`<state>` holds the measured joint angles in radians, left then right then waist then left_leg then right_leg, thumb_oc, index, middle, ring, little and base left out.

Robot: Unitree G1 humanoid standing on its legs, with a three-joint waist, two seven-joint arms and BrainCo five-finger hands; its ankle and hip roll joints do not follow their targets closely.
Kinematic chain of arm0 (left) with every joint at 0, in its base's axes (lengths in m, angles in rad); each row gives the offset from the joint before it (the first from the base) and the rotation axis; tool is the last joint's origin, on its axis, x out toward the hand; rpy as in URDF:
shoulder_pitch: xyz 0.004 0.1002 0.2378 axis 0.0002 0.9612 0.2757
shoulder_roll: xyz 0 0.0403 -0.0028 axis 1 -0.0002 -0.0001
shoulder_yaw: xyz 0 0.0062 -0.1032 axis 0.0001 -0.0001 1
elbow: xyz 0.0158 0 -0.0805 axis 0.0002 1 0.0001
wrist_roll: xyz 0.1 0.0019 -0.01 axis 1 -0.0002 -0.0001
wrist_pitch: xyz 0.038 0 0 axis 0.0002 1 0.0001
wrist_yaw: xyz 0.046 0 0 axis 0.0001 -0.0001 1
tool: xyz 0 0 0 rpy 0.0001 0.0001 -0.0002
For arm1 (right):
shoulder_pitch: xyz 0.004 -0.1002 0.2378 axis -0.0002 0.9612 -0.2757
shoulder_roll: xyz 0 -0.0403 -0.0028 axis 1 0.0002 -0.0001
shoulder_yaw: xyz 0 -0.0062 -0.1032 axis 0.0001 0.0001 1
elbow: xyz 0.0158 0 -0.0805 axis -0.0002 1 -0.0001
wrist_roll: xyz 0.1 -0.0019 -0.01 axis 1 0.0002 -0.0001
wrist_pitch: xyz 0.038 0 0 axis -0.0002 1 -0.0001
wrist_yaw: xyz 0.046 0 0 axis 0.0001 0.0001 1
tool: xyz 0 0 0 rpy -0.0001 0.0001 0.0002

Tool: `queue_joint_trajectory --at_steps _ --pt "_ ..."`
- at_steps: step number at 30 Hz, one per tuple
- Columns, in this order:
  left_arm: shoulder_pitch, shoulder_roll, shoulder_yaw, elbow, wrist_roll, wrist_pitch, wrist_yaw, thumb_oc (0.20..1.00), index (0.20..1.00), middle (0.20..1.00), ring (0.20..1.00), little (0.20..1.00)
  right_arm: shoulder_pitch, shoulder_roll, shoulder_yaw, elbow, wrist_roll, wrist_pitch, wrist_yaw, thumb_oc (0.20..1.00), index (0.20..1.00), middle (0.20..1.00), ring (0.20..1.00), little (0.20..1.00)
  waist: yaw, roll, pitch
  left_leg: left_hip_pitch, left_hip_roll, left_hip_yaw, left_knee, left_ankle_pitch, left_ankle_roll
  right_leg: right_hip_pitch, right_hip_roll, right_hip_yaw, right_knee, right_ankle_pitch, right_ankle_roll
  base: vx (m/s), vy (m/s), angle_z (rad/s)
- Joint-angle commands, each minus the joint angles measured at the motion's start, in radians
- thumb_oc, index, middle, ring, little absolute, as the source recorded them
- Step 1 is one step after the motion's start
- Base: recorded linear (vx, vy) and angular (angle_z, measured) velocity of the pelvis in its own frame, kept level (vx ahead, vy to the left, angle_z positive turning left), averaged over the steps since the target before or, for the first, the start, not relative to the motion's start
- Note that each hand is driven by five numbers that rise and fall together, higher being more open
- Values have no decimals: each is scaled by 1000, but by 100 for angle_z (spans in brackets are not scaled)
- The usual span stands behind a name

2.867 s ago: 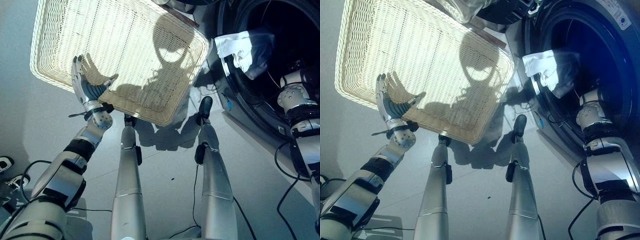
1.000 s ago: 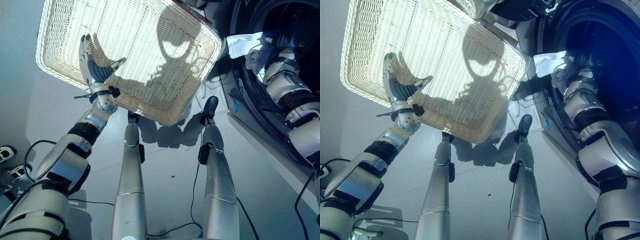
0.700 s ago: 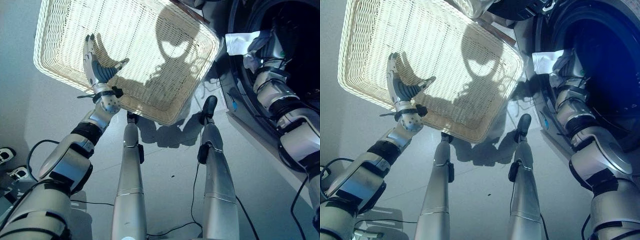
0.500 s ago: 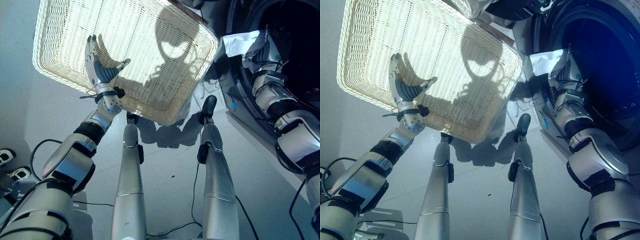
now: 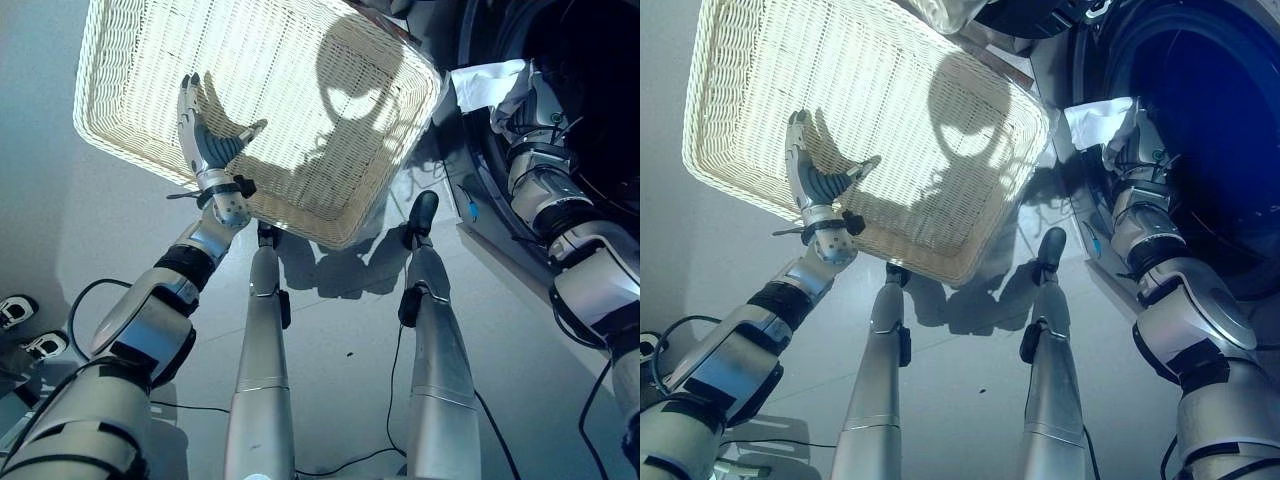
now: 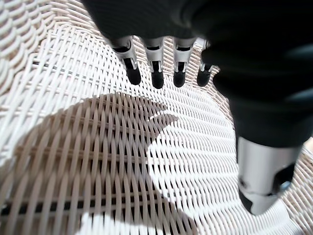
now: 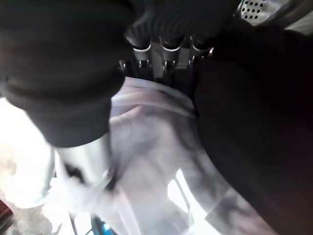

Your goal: Put the clothes into the washing machine.

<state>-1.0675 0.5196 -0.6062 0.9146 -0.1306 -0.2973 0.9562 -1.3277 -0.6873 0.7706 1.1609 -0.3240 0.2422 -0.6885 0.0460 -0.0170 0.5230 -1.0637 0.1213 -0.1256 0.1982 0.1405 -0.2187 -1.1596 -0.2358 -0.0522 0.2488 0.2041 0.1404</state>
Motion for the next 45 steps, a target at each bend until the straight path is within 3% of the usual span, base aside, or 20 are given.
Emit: queue_joint_trajectory --at_steps 1,21,23,26,28,29,30,31,34,37,38,43,45 --pt "-14 -15 59 -23 46 -13 40 1000 1000 1000 1000 1000 -9 -13 80 10 -16 9 37 200 200 200 200 200 -6 65 -3 -17 -73 31 -2 -9 100 8 54 -54 14 -3 42 0 0 0" --pt "-9 -14 62 -39 48 -18 48 1000 1000 1000 1000 1000 -12 -30 64 18 -5 5 -29 200 200 200 200 200 -8 71 -3 -28 -71 30 -13 1 98 -7 53 -48 5 10 45 0 0 0" --pt "-5 -10 58 -38 40 -23 50 1000 1000 1000 1000 1000 -8 -38 66 23 61 2 -43 200 200 200 200 200 -8 72 -3 -27 -68 28 -12 3 98 -8 54 -46 9 10 43 0 0 0" --pt "14 3 62 -42 44 -31 54 1000 1000 1000 1000 1000 3 -61 19 23 309 34 -114 200 200 200 200 200 -11 66 -3 -31 -63 24 0 -1 94 -12 57 -43 18 8 43 0 0 0" --pt "46 23 78 -60 60 -39 59 1000 1000 1000 1000 1000 29 -100 -86 38 495 46 -203 200 200 200 200 200 -14 57 -3 -31 -57 23 4 -10 91 -6 60 -45 12 9 46 -2 -54 0" --pt "74 40 89 -79 74 -44 68 1000 1000 1000 1000 1000 48 -141 -174 51 679 18 -285 200 200 200 200 200 -19 49 -3 -30 -54 23 1 -17 91 -1 64 -46 4 11 49 1 -68 0" --pt "79 43 90 -83 76 -45 70 1000 1000 1000 1000 1000 53 -148 -189 53 724 0 -306 200 200 200 200 200 -20 47 -3 -29 -53 23 0 -18 91 1 65 -46 2 11 50 6 -64 0" --pt "106 57 100 -108 82 -42 75 1000 1000 1000 1000 1000 71 -178 -272 55 868 -46 -359 200 200 200 200 200 -25 39 -3 -28 -50 22 -1 -25 92 4 70 -47 -3 12 51 9 -33 2" --pt "142 87 105 -154 79 -21 78 1000 1000 1000 1000 1000 81 -244 -385 61 1090 -171 -402 200 200 200 200 200 -35 22 -3 -15 -43 22 -2 -35 93 19 80 -44 -11 15 56 0 0 0" --pt "147 99 106 -164 73 -16 76 1000 1000 1000 1000 1000 77 -273 -401 62 1166 -217 -399 200 200 200 200 200 -38 15 -3 -11 -40 22 -5 -37 93 24 82 -44 -15 17 58 0 0 0" --pt "146 128 104 -168 56 -14 64 1000 1000 1000 1000 1000 76 -316 -413 59 1261 -272 -381 200 200 200 200 200 -42 2 -3 -6 -38 16 -3 -38 92 31 83 -43 -15 18 59 0 0 0" --pt "151 151 101 -159 37 -21 54 1000 1000 1000 1000 1000 79 -350 -437 74 1369 -371 -365 200 200 200 200 200 -42 -5 -3 13 -37 6 -9 -41 92 48 85 -39 -15 12 60 0 3 -1" --pt "150 152 101 -149 35 -28 49 1000 1000 1000 1000 1000 80 -343 -445 69 1334 -389 -382 413 413 413 413 413 -39 -2 -3 21 -40 5 -16 -41 93 54 84 -38 -17 10 59 0 0 0"
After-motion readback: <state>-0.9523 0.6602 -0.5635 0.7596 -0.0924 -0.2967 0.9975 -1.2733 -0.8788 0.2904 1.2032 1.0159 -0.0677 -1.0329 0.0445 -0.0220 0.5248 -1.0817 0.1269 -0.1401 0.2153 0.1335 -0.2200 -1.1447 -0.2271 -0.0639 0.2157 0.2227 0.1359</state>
